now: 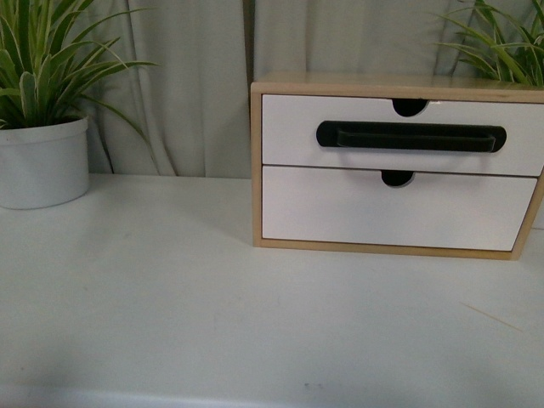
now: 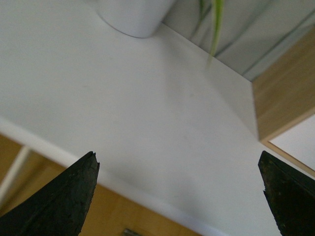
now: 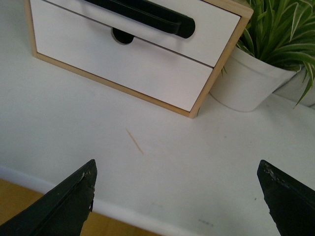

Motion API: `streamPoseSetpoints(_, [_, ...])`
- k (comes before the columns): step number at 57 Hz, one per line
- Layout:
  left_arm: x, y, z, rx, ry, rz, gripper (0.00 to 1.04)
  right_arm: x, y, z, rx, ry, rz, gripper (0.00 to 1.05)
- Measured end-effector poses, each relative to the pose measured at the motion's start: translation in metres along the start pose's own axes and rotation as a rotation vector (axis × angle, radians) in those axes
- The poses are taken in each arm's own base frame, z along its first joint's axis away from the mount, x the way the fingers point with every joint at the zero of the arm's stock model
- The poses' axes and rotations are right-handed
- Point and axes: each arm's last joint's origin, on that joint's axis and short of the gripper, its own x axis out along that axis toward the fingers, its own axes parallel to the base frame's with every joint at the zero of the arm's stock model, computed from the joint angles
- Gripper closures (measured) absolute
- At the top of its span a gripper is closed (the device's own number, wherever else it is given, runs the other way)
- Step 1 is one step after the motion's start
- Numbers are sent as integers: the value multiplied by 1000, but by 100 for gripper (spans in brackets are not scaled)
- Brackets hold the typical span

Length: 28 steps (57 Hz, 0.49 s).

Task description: Close drawer sideways

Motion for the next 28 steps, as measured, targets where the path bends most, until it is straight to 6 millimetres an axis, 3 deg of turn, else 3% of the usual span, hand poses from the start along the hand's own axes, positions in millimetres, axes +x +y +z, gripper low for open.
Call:
streamPoseSetpoints(6, [-14,14,-2,0,-57,63,6,-8,1,0,25,-43,-17,9])
streamPoseSetpoints(13, [-16,15,-1,14,-70,58,6,-8,1,0,36,-43,-15,9])
streamPoseSetpoints(15, [-15,16,-2,79,-86,-28,12,-8,1,0,40,-44,-21,9])
streamPoseSetpoints(20, [-18,13,-9,248,-148,-172,26,-9,3,-4,156,-133,-119,25])
streamPoseSetpoints(28, [-24,7,-18,405,-190,-193,58,-11,6,-14,245,-156,-121,54])
